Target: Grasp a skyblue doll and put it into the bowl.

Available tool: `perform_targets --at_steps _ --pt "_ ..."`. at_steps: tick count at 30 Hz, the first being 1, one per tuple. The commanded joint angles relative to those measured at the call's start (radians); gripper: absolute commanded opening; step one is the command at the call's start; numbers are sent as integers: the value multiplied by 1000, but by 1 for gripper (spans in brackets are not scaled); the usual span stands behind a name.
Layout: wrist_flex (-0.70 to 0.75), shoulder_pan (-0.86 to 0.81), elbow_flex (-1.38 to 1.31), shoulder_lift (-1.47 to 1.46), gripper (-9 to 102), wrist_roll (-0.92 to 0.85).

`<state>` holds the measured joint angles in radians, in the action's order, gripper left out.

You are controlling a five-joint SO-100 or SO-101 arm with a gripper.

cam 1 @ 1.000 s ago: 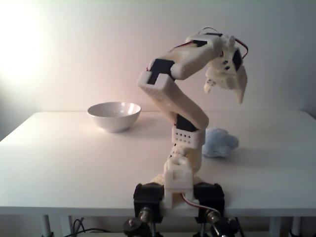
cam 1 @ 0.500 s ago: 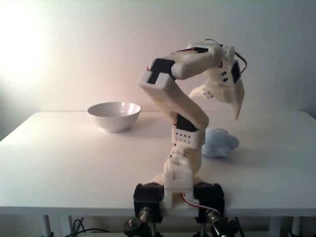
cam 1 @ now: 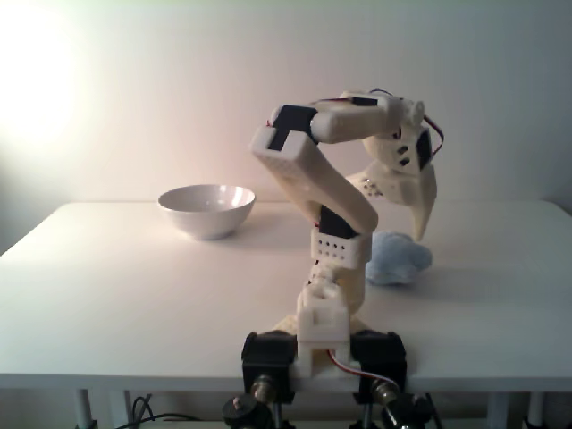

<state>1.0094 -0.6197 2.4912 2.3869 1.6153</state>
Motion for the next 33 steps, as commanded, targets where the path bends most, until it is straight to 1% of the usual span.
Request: perform_targets --at_steps 1,5,16,19,26,33 --pt "-20 -6 -8 -49 78 5" --pt "-21 -6 -14 -117 73 5" --pt "-40 -8 -9 -143 59 -9" --pt "-94 -9 -9 -224 59 -9" --pt "-216 -81 -11 -333 59 3" --pt "-233 -72 -11 -387 59 3"
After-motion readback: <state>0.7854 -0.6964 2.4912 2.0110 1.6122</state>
